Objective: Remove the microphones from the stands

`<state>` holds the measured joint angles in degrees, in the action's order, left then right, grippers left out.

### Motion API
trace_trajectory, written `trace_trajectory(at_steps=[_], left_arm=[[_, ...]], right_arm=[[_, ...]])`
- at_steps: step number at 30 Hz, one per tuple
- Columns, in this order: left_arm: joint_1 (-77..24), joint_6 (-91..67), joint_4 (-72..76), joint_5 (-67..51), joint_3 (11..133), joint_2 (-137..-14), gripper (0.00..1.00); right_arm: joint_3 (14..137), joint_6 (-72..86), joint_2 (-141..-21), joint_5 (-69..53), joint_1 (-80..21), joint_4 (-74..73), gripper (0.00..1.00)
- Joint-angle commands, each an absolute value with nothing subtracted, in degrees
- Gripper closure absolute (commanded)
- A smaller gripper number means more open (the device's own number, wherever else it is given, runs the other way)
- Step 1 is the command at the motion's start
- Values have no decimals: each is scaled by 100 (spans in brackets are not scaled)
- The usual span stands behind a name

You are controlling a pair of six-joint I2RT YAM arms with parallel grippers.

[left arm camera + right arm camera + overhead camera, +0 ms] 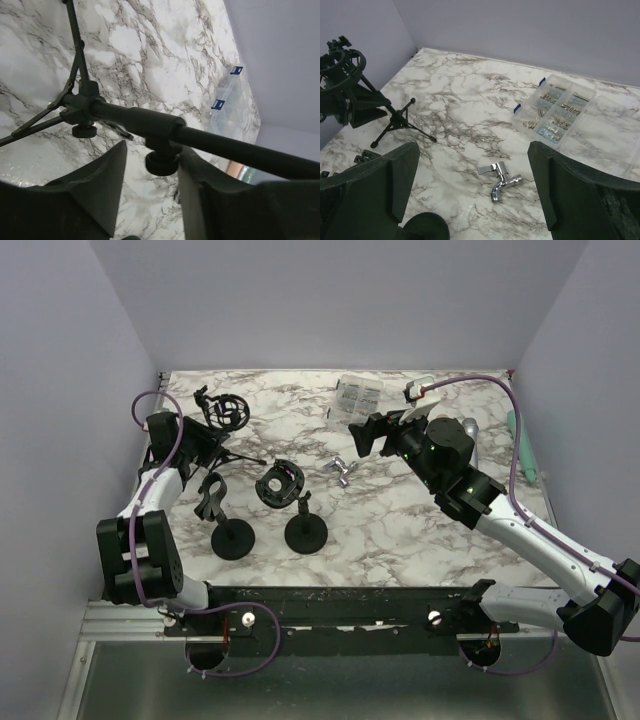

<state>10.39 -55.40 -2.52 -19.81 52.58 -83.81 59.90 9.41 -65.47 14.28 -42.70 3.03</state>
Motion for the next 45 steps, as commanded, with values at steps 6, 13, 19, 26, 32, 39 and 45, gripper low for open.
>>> trace_trajectory(at_steps=[6, 13, 19, 26, 32, 39, 45], left_arm=[[1255, -5474, -249, -1955, 4612, -7483, 31], [1538, -4907, -1015, -2068, 4596, -6672, 19], [1845, -4746, -1676, -1793, 4633, -6042, 20], [1819, -4694, -1774, -2014, 5125, -5627, 20], [1405, -4061, -2374, -2024, 6231, -5444, 17], [158, -3088, -2749, -1840, 7336, -5253, 14], [-702, -2757, -2492, -2291, 7555, -4848, 12]], right_arm=[[5959, 900, -6517, 1562, -4302, 404, 0], [5977, 927, -6521, 1506, -4307, 377, 0], [5985, 929, -6512, 1494, -4307, 364, 0], [5985, 949, -6520, 1446, -4307, 363, 0], [5977, 921, -6519, 1487, -4306, 360, 0], [6047, 865, -6636, 1762, -4302, 246, 0], [5951, 1260, -6325, 2374, -4303, 378, 0]])
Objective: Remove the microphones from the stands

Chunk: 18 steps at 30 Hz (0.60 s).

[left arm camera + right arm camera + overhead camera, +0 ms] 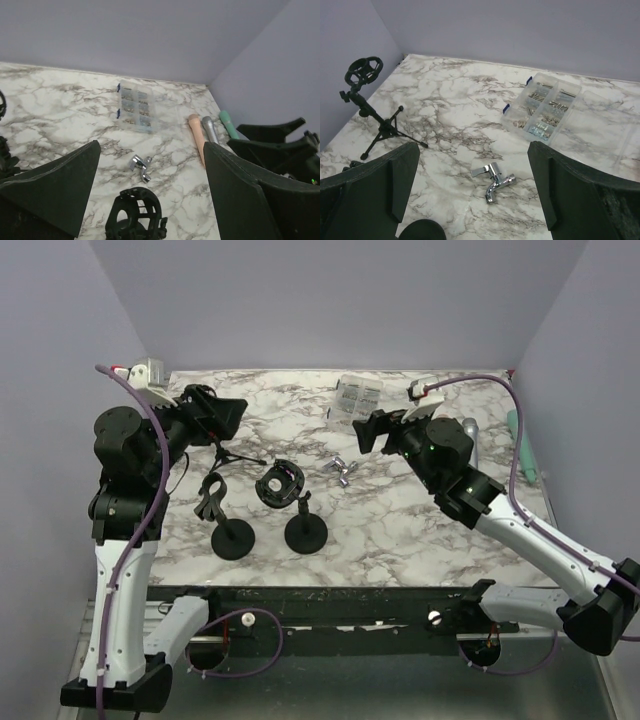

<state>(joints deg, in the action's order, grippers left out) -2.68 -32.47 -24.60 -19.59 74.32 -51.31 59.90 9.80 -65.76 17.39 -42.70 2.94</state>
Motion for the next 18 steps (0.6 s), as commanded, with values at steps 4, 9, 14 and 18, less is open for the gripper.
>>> trace_trajectory(at_steps=[4, 9, 14, 18], left_arm=[[-1049, -2634, -2289, -2768, 7389, -4468, 12], [-1116, -2554, -1913, -3216, 7056, -3842, 10], [-1125, -2395, -1834, -3167, 6977, -3228, 8], [-1125, -2277, -1888, -2881, 6957, -2811, 6]], right_arm=[[5959, 1619, -5773, 2766, -4302, 110, 0], [5815, 1938, -4682, 3226, -4307, -491, 0], [6159, 1843, -3737, 3586, -4304, -1453, 0], [6708, 1770, -3410, 3918, -4307, -2277, 0]])
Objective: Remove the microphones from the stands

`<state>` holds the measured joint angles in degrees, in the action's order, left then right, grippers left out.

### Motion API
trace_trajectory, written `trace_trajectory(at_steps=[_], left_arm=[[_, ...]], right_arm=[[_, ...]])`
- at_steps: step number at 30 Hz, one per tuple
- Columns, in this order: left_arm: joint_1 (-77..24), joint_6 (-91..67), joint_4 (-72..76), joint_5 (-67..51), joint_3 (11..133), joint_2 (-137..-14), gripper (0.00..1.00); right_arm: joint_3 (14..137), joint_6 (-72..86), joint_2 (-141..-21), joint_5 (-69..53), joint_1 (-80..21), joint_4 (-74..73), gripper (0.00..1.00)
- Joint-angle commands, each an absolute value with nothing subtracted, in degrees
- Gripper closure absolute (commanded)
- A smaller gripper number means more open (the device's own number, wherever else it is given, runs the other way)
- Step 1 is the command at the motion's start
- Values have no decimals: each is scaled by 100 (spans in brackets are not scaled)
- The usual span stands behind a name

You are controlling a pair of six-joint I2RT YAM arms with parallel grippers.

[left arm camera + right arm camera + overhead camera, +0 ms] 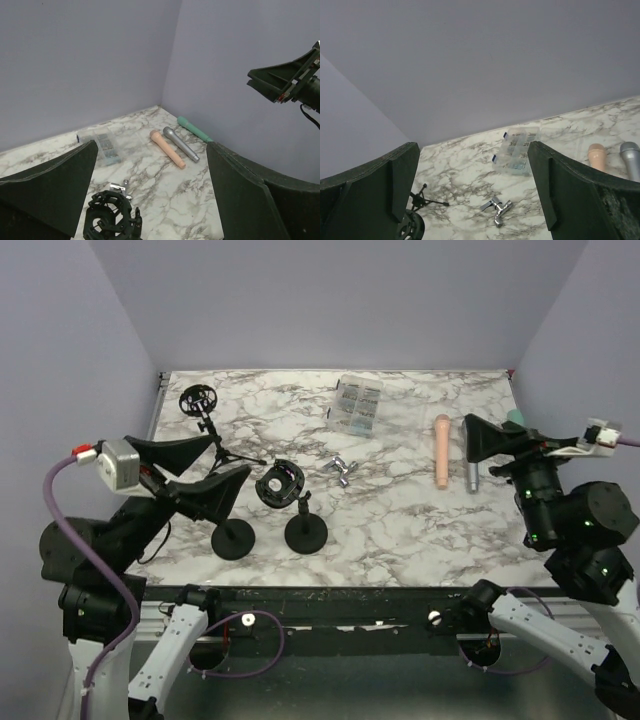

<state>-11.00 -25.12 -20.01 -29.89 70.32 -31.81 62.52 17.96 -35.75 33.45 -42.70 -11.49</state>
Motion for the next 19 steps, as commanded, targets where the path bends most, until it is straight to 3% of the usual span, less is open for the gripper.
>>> trace_trajectory(at_steps=[1, 19], left_arm=[[-1125, -2276, -1868, -2794, 6933, -2704, 5], [-1125, -2348, -1669, -2285, 6460, -2220, 1]], right_arm=[[6829, 1750, -3360, 3966, -4304, -2426, 0], [7538, 1968, -3287, 4581, -4300, -3628, 0]])
